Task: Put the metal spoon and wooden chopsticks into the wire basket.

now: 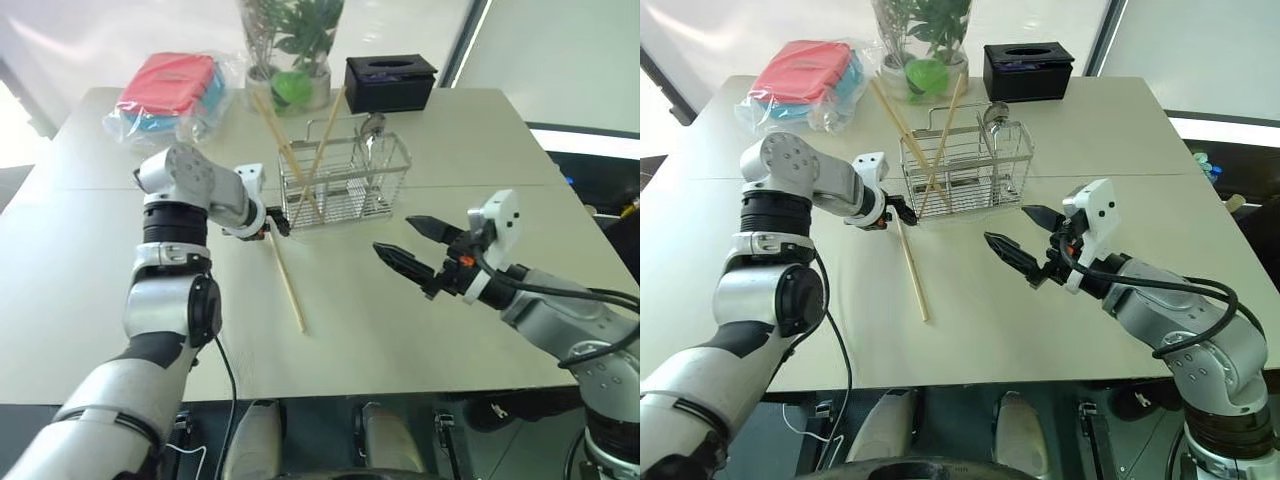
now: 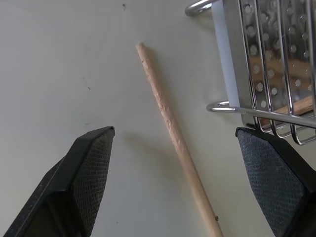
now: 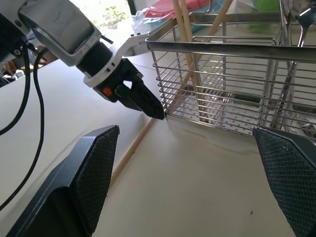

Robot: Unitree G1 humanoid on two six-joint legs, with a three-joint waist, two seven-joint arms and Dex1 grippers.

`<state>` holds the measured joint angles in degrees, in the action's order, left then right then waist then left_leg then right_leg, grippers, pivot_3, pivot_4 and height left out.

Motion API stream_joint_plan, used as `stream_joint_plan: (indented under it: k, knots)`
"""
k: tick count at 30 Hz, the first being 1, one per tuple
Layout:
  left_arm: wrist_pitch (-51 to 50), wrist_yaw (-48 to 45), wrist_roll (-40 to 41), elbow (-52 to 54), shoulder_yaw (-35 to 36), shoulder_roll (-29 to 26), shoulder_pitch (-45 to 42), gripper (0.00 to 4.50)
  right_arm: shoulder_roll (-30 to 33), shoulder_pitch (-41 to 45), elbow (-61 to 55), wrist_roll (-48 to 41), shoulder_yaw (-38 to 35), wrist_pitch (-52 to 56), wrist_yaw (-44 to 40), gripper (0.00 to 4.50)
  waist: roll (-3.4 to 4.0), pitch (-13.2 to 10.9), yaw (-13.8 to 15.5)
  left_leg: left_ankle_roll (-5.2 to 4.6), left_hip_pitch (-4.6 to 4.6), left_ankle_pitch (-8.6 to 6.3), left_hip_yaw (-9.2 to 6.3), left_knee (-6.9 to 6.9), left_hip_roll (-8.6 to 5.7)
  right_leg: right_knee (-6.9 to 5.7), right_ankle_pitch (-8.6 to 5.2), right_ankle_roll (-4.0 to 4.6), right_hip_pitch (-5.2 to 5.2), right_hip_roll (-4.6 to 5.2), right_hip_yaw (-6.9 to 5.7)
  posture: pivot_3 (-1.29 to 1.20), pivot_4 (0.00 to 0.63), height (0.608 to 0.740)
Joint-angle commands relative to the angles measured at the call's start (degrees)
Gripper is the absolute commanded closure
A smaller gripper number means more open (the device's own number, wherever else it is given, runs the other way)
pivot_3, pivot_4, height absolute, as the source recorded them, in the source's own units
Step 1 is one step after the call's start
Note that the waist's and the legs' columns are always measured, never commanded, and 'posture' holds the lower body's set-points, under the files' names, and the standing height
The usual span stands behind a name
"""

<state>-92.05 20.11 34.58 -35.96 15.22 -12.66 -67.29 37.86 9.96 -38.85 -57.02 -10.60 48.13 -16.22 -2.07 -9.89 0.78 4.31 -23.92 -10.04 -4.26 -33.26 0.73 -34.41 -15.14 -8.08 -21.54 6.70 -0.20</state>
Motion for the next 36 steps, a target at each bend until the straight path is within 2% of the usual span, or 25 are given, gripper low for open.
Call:
stream_joint_plan:
  k: [1, 8, 9, 11, 17, 22, 29, 32, 36]
  knots:
    - [-0.4, -0.3, -1.6, -0.3, 0.6, 0.7, -0.9, 0.36, -0.4, 0.2, -2.2, -0.6, -0.8, -0.8, 0.4, 0.0, 0.02, 0.0, -0.1, 0.0, 0.0, 0.0, 0.01, 0.0, 0.0, 0.02, 0.01, 0.0, 0.01, 0.0, 0.0, 0.0, 0.15, 0.72]
    - [-0.4, -1.9, -3.4, -0.4, -0.9, 0.9, 0.9, 0.36, -0.9, -0.7, -1.7, 0.2, -1.4, -1.9, -0.3, 0.0, 0.06, 0.0, 0.0, 0.0, 0.05, 0.0, 0.01, 0.0, 0.0, 0.01, 0.01, -0.01, 0.04, 0.01, 0.0, 0.0, 0.15, 0.72]
    - [-0.4, -1.9, -3.5, -0.3, -1.0, 0.8, 1.3, 0.6, -0.9, -1.0, -1.5, 0.6, -1.5, -2.3, -0.6, 0.0, 0.06, 0.0, 0.0, 0.0, 0.08, 0.0, 0.01, 0.0, 0.0, 0.01, 0.01, 0.0, 0.07, 0.01, 0.0, 0.0, 0.15, 0.72]
    - [-0.4, -2.2, -3.6, -0.2, -1.0, 0.5, 1.5, 1.21, -1.0, -1.5, -1.3, 1.2, -1.6, -3.0, -1.0, 0.0, 0.08, 0.0, -0.1, 0.0, 0.12, 0.0, 0.01, 0.0, 0.0, 0.01, 0.01, 0.0, 0.1, 0.01, 0.0, 0.0, 0.15, 0.72]
    - [-0.4, -2.2, -4.5, -0.3, -0.5, 0.2, 1.2, 4.36, -1.4, -2.1, -1.2, 2.1, -1.3, -4.1, -1.7, 0.0, 0.08, 0.0, 0.1, 0.0, 0.11, 0.0, 0.01, 0.0, -0.01, 0.03, 0.0, 0.0, 0.12, 0.01, 0.0, 0.0, 0.15, 0.72]
    - [-0.4, -0.7, -6.1, 0.9, 1.5, -0.7, 1.9, 4.45, -1.8, -0.9, -1.2, 2.3, -0.6, -3.7, -1.1, 0.0, 0.08, 0.0, -0.1, 0.0, 0.12, 0.0, 0.01, 0.01, -0.01, 0.03, 0.01, -0.01, 0.11, 0.02, 0.0, 0.0, 0.15, 0.72]
    - [0.5, 1.1, -10.9, 7.9, 9.5, -3.1, 4.5, 4.45, -0.5, -0.4, -0.5, 1.1, -1.5, -2.6, -1.9, 0.0, 0.08, 0.0, -0.5, 0.0, 0.17, 0.0, 0.01, 0.03, 0.01, -0.02, 0.01, -0.02, 0.09, 0.01, 0.0, 0.0, 0.15, 0.72]
    - [7.8, -1.5, -12.6, 10.3, 10.5, -6.6, 6.0, 4.45, 0.7, -0.2, -0.3, 0.5, -2.0, -1.6, -2.3, 0.0, 0.08, 0.0, -1.0, 0.01, 0.17, 0.0, 0.02, 0.05, 0.01, -0.05, 0.02, -0.03, 0.05, 0.01, 0.0, 0.0, 0.15, 0.72]
    - [27.2, -12.7, -11.2, 12.6, 11.0, -11.0, 5.6, 4.45, 2.8, 0.9, 0.0, -0.5, -3.4, -0.4, -3.0, 0.0, 0.05, 0.0, -0.8, 0.03, 0.11, 0.01, 0.03, 0.08, 0.02, -0.07, 0.02, -0.02, -0.02, 0.01, 0.0, 0.0, 0.15, 0.72]
